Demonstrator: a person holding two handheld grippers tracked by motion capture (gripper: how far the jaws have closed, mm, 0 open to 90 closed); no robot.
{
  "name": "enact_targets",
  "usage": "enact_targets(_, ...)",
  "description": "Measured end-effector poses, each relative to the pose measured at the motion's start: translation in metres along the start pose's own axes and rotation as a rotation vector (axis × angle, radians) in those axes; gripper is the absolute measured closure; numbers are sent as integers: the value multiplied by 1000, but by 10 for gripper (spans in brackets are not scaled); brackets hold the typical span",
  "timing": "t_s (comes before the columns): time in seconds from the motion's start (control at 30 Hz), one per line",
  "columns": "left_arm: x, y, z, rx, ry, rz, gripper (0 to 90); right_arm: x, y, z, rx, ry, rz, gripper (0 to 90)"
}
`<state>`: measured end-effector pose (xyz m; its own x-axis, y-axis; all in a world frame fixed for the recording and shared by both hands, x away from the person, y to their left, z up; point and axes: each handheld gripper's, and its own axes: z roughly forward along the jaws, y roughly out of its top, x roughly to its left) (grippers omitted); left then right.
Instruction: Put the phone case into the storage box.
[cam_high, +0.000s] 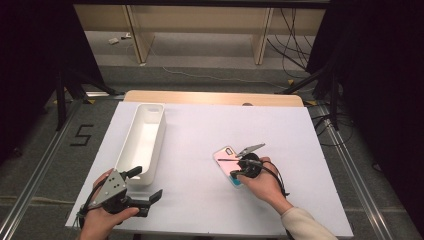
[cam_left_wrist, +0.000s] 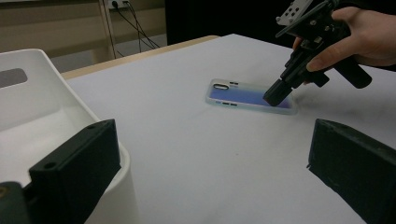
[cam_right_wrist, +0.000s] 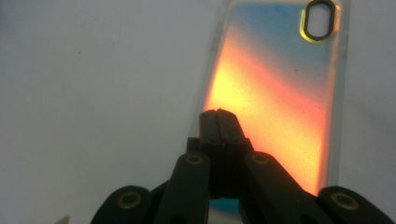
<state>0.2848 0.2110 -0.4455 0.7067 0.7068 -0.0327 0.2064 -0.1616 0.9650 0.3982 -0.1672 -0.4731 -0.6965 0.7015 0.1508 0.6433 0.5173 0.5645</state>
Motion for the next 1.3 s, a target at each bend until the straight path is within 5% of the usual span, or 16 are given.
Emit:
enact_targets(0.57,0,0,0,-1,2,3,15,4,2,3,28,4,-6,900)
enact_targets(1.3,1,0,-1,-3,2,2,15,15,13,10,52,-16,47,900)
